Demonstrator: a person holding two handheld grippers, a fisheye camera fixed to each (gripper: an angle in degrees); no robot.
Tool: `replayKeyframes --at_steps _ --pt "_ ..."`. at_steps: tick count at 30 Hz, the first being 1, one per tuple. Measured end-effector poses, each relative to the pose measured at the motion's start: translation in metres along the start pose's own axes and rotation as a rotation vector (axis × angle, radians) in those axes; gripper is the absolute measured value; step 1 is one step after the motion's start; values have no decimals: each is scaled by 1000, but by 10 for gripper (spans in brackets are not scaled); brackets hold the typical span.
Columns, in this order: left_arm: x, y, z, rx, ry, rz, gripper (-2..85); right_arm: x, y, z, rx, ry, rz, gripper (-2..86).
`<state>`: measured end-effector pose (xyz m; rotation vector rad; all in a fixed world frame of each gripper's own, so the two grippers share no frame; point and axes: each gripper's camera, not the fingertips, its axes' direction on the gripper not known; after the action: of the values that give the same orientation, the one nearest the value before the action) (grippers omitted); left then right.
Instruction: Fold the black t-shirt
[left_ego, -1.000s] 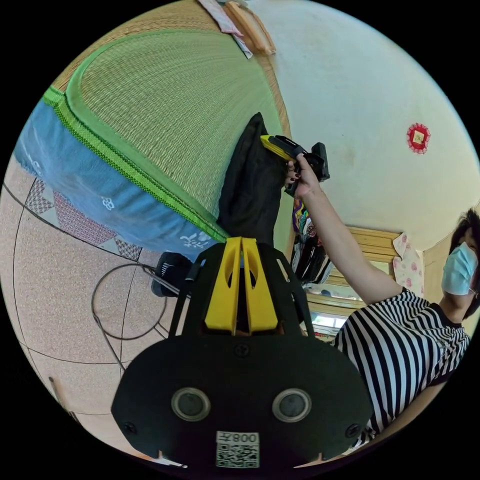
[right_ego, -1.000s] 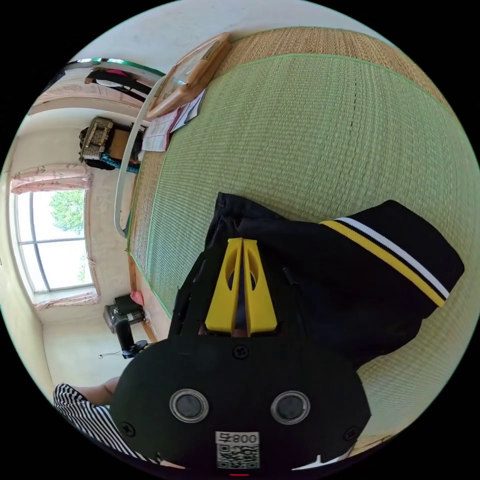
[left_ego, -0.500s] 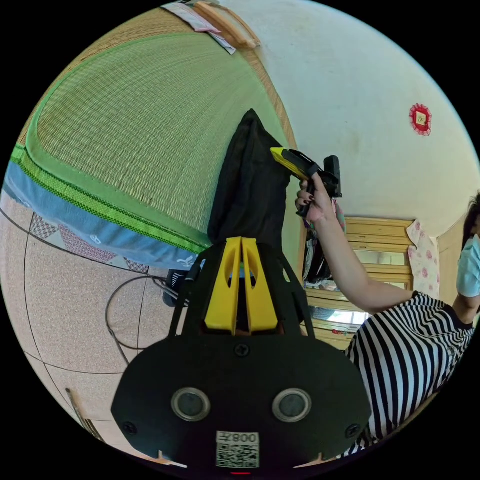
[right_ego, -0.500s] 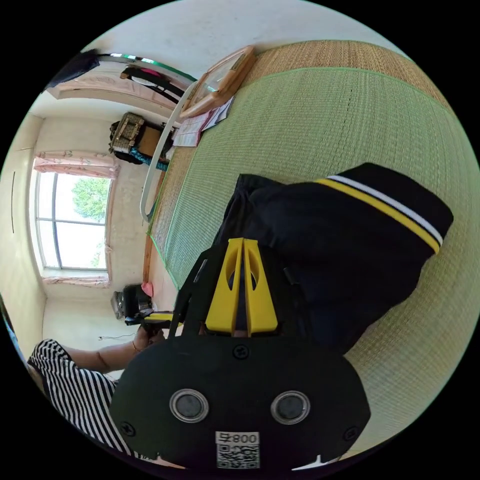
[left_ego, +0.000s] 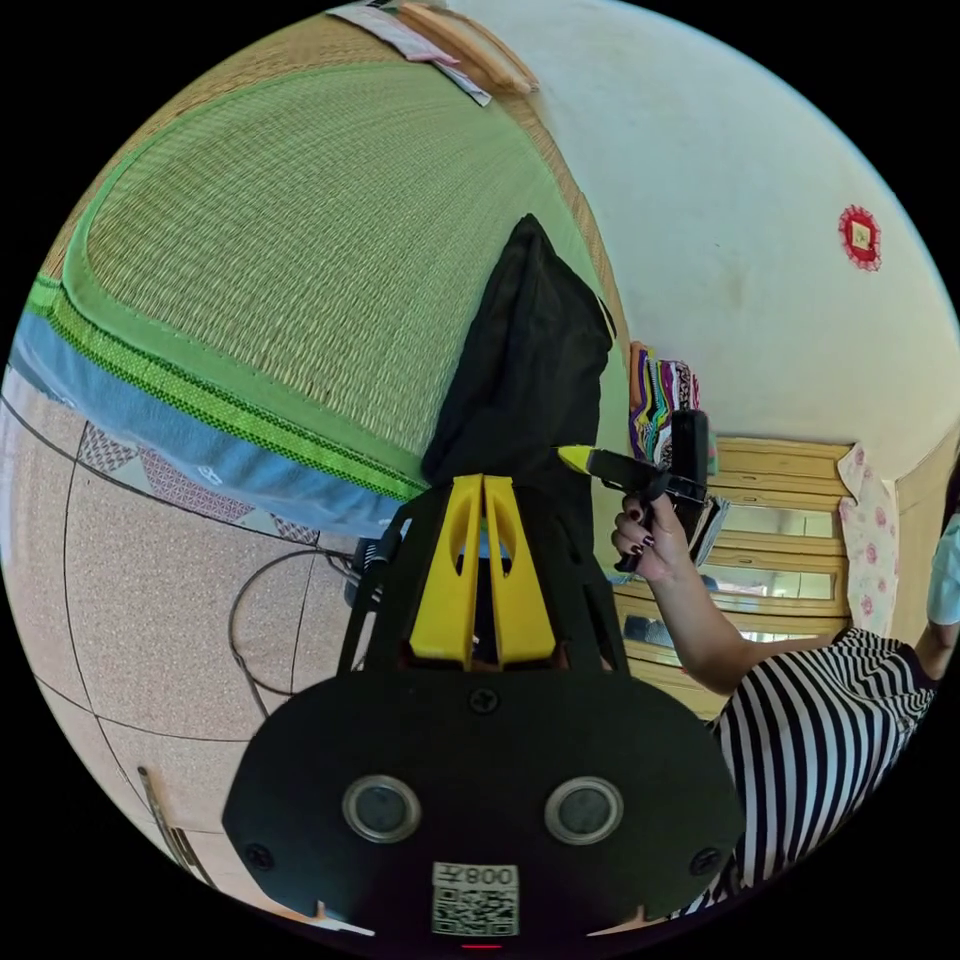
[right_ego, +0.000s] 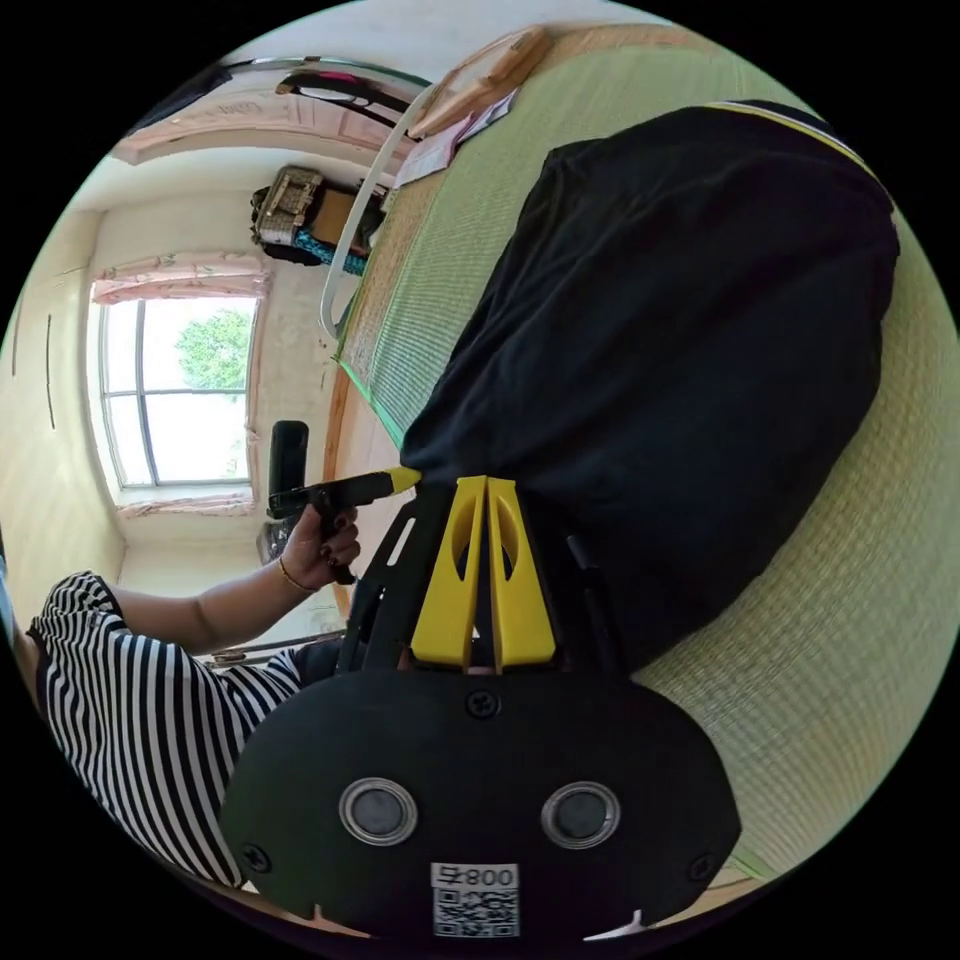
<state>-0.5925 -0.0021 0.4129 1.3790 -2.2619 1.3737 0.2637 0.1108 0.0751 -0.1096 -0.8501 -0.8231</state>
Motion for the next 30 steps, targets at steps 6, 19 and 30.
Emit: replayKeyframes --at_steps 6,19,30 --pt "-4 5 10 -1 15 -17 0 -1 34 0 -52 60 52 0" --pt "64 -12 64 -128 89 209 0 50 -38 -140 328 88 221 1" --pt "88 -24 159 -379 8 280 1 106 -85 -158 298 106 350 0"
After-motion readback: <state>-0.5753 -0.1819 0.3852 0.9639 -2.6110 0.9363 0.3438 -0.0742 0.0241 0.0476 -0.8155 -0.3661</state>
